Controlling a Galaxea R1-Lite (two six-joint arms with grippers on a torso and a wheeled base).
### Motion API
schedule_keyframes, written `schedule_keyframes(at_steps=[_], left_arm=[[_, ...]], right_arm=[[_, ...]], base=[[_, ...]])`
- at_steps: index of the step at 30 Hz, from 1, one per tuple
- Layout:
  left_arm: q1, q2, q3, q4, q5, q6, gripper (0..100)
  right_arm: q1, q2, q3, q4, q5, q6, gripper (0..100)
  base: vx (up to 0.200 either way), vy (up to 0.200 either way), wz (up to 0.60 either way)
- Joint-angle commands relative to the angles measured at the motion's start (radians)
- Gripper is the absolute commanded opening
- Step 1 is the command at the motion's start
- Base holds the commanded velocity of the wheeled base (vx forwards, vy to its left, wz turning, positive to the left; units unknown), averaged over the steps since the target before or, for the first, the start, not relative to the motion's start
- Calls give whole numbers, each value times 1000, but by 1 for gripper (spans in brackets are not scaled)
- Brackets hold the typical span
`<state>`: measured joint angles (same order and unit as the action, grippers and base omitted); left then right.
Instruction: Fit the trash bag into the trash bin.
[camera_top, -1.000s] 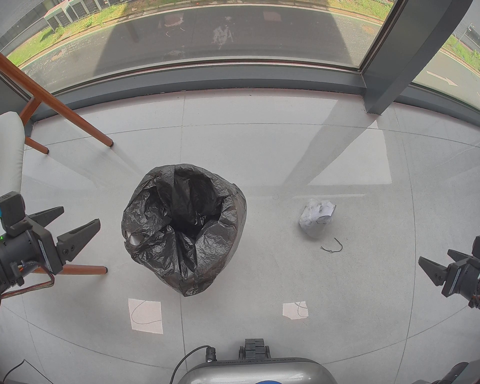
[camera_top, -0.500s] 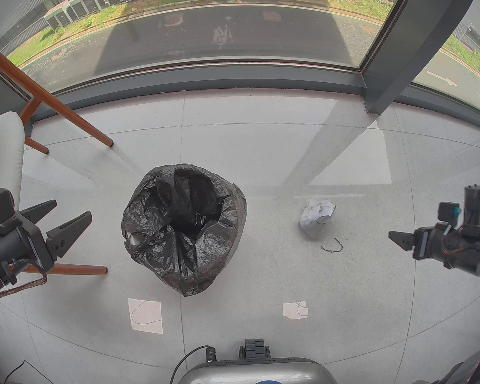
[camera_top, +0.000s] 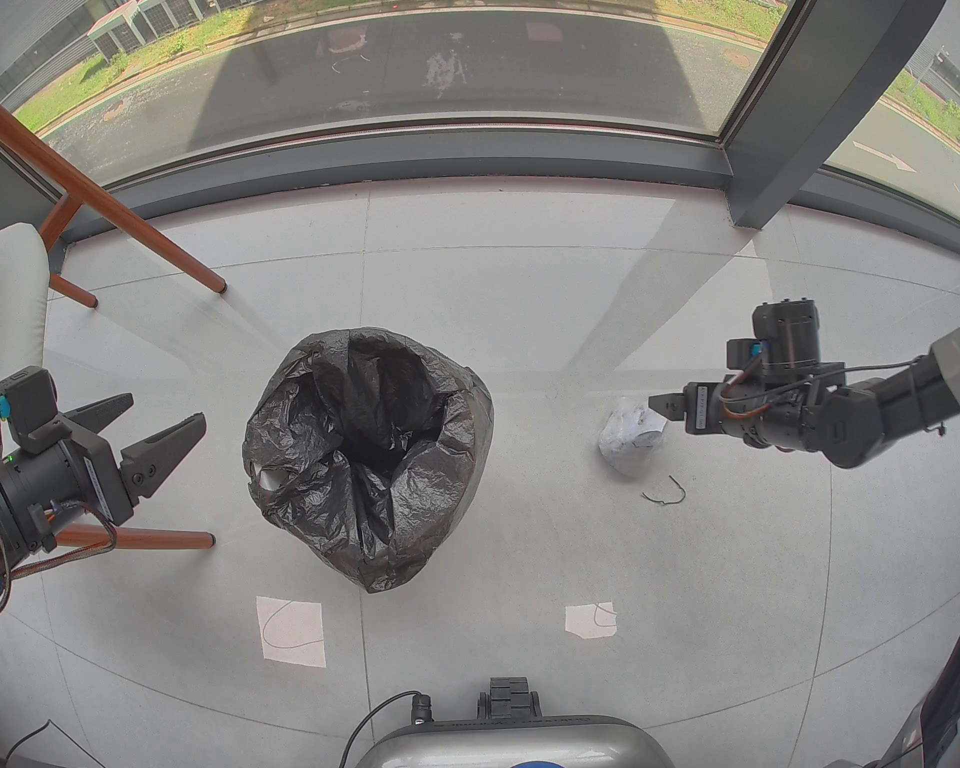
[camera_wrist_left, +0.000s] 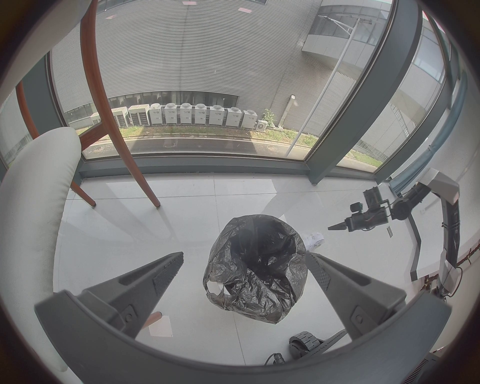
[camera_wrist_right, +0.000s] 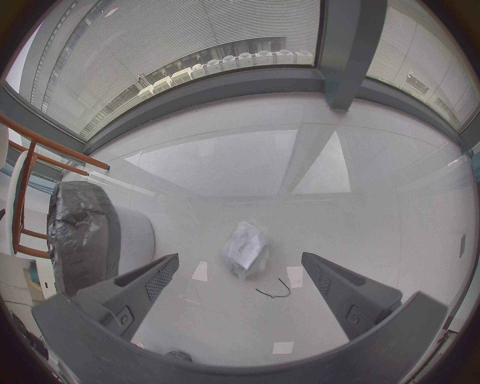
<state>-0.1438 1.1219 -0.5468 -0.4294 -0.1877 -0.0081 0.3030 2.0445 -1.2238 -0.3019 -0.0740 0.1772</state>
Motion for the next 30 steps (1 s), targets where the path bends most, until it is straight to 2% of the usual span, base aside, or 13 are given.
schedule_keyframes(at_steps=[1, 4, 9, 16, 20, 29, 30], left_arm=[[0, 22, -1, -8, 13, 0, 100], [0, 21, 2, -8, 17, 0, 100], [0, 24, -1, -8, 19, 0, 100], [0, 21, 5, -6, 20, 0, 100], [0, 22, 8, -6, 19, 0, 100], [0, 21, 7, -8, 19, 0, 100], [0, 19, 7, -8, 20, 0, 100]], right_arm=[[-1, 192, -206, 135, -43, 80, 100], [1, 230, -324, 253, -49, 211, 100], [-2, 352, -505, 380, -79, 366, 100], [-1, 453, -672, 501, -105, 493, 100], [-4, 482, -715, 529, -105, 533, 100], [-5, 526, -761, 521, -105, 536, 100], [-5, 531, -775, 521, -107, 535, 0]], base=[[0, 0, 0], [0, 0, 0], [0, 0, 0], [0, 0, 0], [0, 0, 0], [0, 0, 0], [0, 0, 0]])
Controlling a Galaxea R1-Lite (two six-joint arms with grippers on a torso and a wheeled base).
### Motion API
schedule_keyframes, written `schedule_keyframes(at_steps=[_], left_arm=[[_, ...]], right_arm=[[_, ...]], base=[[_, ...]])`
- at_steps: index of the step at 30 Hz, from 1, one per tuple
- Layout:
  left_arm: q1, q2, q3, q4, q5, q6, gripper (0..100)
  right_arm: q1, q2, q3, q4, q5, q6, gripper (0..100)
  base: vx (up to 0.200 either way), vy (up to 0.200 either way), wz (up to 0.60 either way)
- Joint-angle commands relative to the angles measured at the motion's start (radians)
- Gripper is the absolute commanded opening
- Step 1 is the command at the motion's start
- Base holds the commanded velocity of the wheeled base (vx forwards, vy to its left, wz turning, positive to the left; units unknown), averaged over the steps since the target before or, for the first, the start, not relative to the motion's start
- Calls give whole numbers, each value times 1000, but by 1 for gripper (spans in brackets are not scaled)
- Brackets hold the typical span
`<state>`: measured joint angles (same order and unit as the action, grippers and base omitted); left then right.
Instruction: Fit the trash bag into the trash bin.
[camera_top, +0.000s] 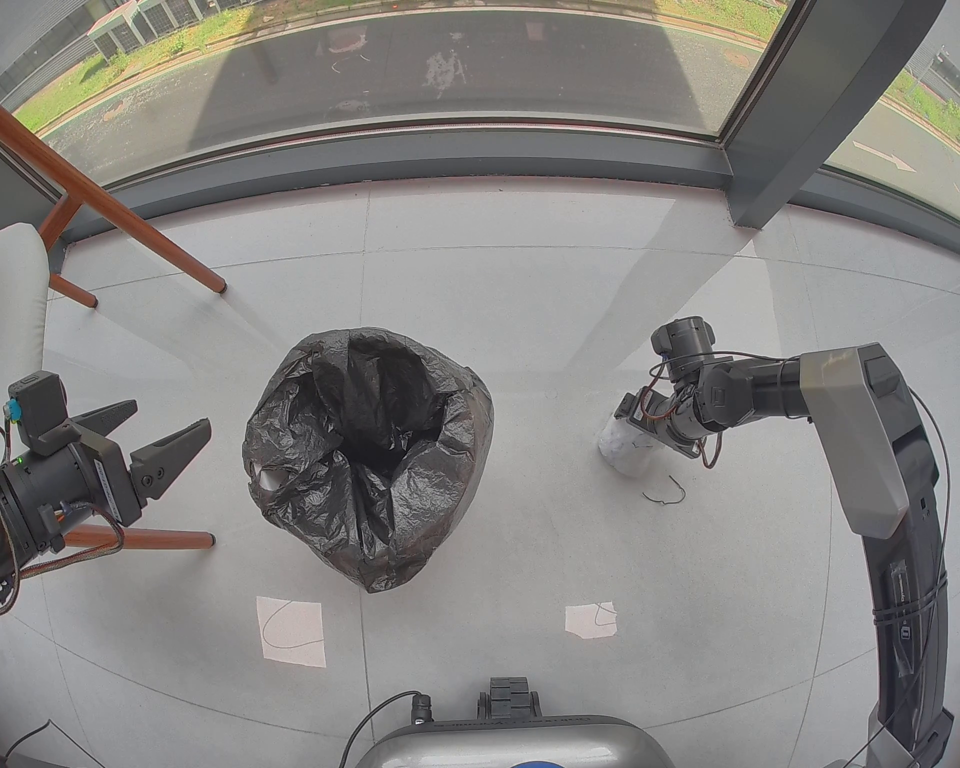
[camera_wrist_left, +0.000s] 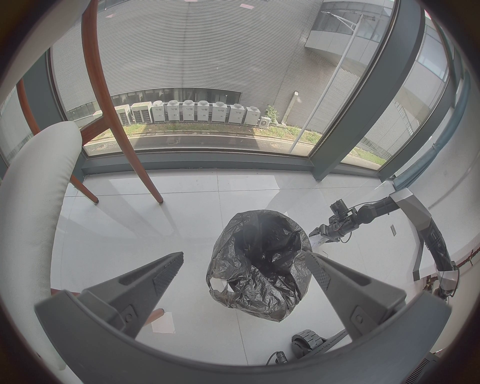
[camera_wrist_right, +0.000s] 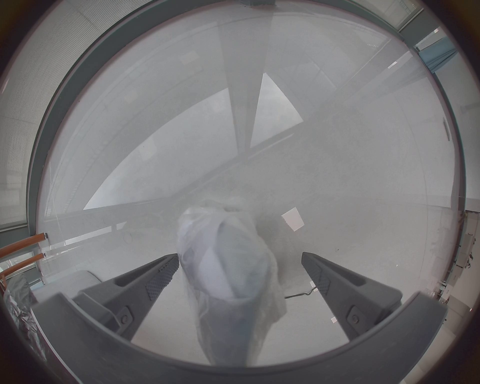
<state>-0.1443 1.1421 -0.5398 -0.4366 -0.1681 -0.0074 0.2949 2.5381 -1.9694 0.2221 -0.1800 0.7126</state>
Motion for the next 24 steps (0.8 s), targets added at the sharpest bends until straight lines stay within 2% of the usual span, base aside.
schedule_keyframes(at_steps=[1, 9, 16, 19, 20, 21, 22, 24], left_arm=[[2, -1, 0, -1, 1, 0, 100], [2, -18, 3, 1, 1, 0, 100], [2, -35, 4, 1, 1, 1, 100], [2, -44, 6, 1, 1, 0, 100], [2, -44, 9, 1, 1, 0, 100], [2, -45, 9, 1, 1, 1, 100], [2, -45, 9, 1, 1, 1, 100], [2, -55, 7, -1, 1, 0, 100]], right_arm=[[3, 44, -31, -1, -1, -1, 0], [15, 19, -31, 0, 2, -2, 0], [33, -252, -31, 74, 17, -13, 0], [40, -377, -31, 134, 66, -39, 0], [72, -470, -31, 161, 145, -53, 0], [84, -499, -31, 164, 163, -51, 0], [122, -558, -31, 166, 189, -56, 0], [211, -625, -31, 166, 198, -59, 0]], base=[[0, 0, 0], [0, 0, 0], [0, 0, 0], [0, 0, 0], [0, 0, 0], [0, 0, 0], [0, 0, 0], [0, 0, 0]])
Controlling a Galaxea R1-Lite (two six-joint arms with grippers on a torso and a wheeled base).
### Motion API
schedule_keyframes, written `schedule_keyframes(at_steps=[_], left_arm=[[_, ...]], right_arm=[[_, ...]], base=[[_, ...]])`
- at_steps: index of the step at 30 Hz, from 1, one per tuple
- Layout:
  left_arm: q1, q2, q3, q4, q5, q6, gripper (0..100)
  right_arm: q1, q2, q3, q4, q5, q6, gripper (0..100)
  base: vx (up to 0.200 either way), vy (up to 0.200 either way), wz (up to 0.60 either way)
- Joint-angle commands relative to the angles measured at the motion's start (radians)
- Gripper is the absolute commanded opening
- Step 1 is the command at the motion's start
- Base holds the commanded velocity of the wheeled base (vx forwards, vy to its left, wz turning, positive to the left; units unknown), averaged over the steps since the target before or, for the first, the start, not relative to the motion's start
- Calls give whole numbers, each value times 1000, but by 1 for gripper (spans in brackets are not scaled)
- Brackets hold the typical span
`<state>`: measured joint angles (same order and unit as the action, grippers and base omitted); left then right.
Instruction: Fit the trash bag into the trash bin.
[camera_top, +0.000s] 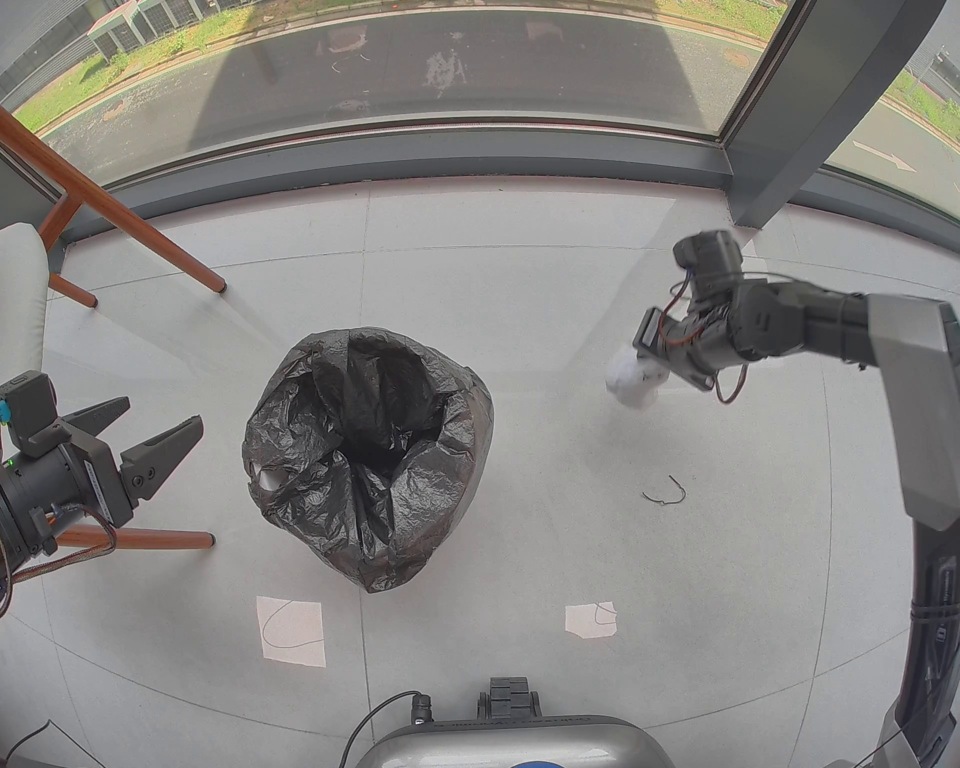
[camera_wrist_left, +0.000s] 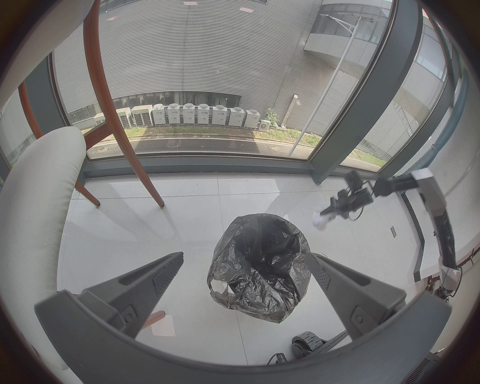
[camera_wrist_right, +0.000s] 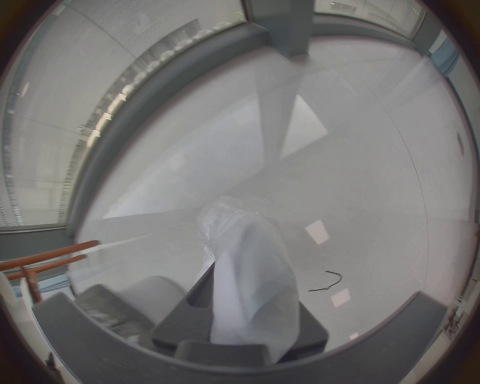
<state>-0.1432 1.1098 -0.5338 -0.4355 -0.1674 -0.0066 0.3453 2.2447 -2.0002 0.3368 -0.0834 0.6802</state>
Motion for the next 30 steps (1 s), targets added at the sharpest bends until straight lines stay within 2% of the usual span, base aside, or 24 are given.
schedule_keyframes(at_steps=[1, 7, 9, 11, 13, 15, 18, 23, 26, 27, 30], left_arm=[[1, -25, 2, 0, 0, -1, 100], [2, -39, 8, -2, -1, -1, 100], [2, -39, 5, -2, -3, -1, 100], [2, -39, 3, -3, -3, -1, 100], [2, -39, 3, -3, -3, -3, 100], [2, -41, 5, -3, -3, -3, 100], [4, -45, 12, -3, -4, 2, 100], [19, -64, 3, -3, -6, 2, 100], [22, -64, 3, -3, -7, 0, 100], [22, -64, 2, -3, -7, 0, 100], [24, -64, 0, -8, -7, 0, 100]], right_arm=[[190, -344, 0, 51, 102, -27, 0], [498, -376, 0, 50, 74, -54, 0], [583, -378, 46, 45, 39, -107, 0], [655, -367, 80, 44, 11, -197, 0], [692, -358, 103, 44, -6, -251, 0], [727, -336, 144, 44, -10, -265, 0], [733, -300, 186, 19, -33, -277, 0], [733, -260, 172, -179, -62, -337, 0], [730, -266, 179, -193, -62, -355, 0], [730, -269, 179, -193, -64, -357, 100], [732, -278, 179, -194, -73, -358, 100]], base=[[0, 0, 0], [0, 0, 0], [0, 0, 0], [0, 0, 0], [0, 0, 0], [0, 0, 0], [0, 0, 0], [0, 0, 0], [0, 0, 0], [0, 0, 0], [0, 0, 0]])
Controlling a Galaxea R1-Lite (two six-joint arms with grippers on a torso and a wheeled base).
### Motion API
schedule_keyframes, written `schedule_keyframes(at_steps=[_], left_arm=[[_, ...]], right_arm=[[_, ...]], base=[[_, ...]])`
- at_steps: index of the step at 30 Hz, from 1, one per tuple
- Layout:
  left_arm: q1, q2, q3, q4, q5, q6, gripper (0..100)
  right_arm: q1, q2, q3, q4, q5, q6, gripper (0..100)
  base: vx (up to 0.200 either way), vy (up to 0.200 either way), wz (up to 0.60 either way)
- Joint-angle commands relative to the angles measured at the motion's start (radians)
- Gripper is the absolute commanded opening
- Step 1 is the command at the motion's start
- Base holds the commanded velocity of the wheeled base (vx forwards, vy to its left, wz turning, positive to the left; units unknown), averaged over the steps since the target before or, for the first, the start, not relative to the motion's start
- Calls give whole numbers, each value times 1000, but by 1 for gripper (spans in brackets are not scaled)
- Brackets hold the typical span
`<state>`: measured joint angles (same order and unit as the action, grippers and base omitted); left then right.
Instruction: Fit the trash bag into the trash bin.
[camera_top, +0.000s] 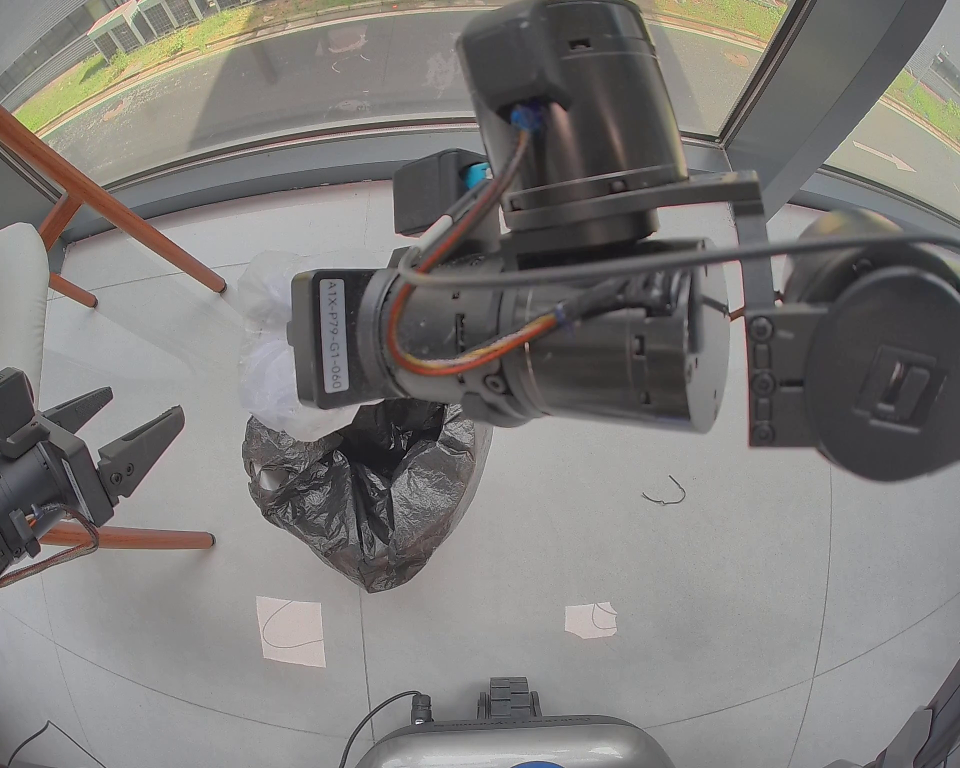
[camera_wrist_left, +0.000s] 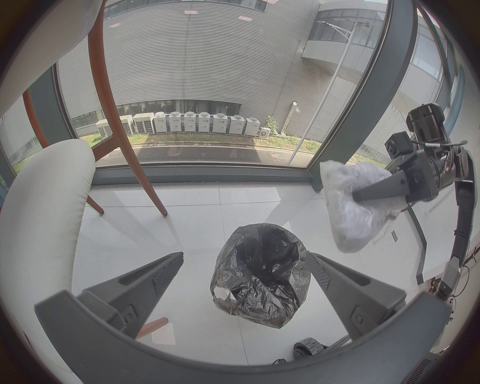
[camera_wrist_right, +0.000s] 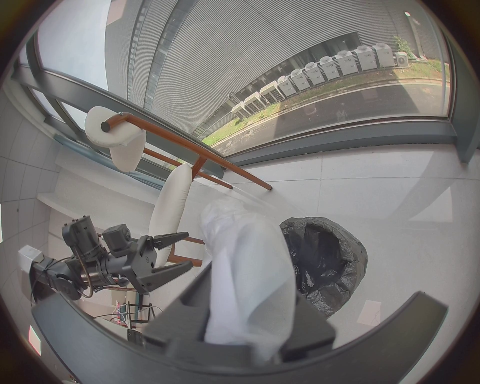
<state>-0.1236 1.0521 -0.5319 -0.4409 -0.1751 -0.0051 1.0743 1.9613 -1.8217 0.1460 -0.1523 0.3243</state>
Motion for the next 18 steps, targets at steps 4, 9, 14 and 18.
schedule_keyframes(at_steps=[4, 9, 14, 18], left_arm=[[4, -6, -8, -13, -1, -1, 100], [7, -12, -26, -21, 3, -3, 100], [99, -124, -43, -13, 5, -35, 100], [117, -279, 56, -1, 25, -78, 100]], right_arm=[[9, -53, 13, 1, -30, -2, 100], [-4, -197, 108, 1, -121, -48, 100], [-102, -588, 367, 136, -368, -91, 100], [-252, -938, 659, 308, -489, -14, 100]], base=[[0, 0, 0], [0, 0, 0], [0, 0, 0], [0, 0, 0]])
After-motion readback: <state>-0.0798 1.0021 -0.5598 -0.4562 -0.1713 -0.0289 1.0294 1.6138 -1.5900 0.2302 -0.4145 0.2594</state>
